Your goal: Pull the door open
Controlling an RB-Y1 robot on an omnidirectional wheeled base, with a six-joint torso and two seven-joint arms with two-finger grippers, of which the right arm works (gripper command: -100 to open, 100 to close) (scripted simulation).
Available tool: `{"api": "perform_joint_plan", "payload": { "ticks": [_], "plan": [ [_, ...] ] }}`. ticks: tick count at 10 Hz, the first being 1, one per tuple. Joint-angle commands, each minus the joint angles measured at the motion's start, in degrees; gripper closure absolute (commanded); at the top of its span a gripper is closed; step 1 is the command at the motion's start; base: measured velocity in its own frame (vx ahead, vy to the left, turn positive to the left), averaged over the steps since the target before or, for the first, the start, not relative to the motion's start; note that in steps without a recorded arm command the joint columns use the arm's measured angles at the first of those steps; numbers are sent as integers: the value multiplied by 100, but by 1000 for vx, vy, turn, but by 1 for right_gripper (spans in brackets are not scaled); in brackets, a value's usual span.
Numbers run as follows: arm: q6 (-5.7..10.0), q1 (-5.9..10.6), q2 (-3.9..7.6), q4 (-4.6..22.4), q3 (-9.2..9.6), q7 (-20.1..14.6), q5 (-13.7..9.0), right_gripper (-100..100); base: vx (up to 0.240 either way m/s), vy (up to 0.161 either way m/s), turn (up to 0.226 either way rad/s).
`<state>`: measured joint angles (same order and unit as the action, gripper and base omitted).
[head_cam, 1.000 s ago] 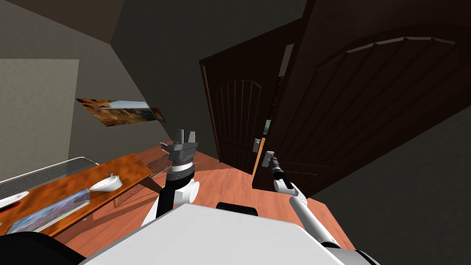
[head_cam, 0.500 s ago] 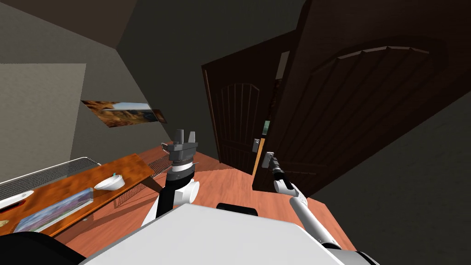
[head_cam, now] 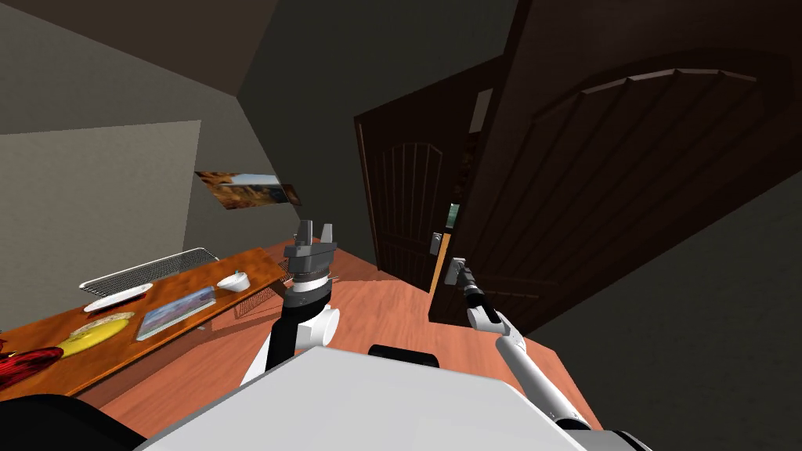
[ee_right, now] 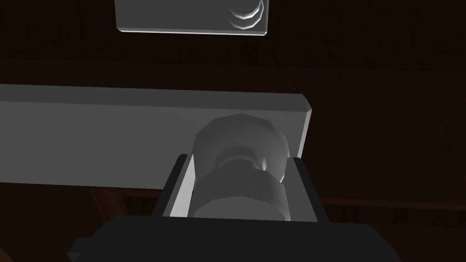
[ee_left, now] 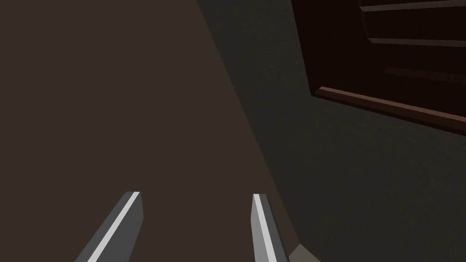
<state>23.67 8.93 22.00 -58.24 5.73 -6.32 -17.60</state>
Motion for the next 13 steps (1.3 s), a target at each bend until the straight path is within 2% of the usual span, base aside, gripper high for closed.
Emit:
{"api": "perform_joint_plan", "payload": {
  "ticks": [1, 7, 8, 9, 10, 11, 13],
  "plan": [
    [33, -59, 88, -52, 156, -112, 0, 100, -207, -133, 143],
    [113, -178, 355, -254, 582, -420, -9, 100, -191, -130, 135],
    [105, -154, 312, -227, 555, -389, -6, 100, -83, -47, 43],
    [176, -246, 447, -317, 717, -493, -30, 100, -153, -66, 123],
    [196, -266, 485, -341, 752, -518, -38, 100, -214, -101, 95],
    [263, -334, 613, -423, 872, -603, -63, 100, -211, -100, 145],
    [334, -406, 749, -510, 1001, -694, -91, 100, -199, -94, 89]
  ]
}}
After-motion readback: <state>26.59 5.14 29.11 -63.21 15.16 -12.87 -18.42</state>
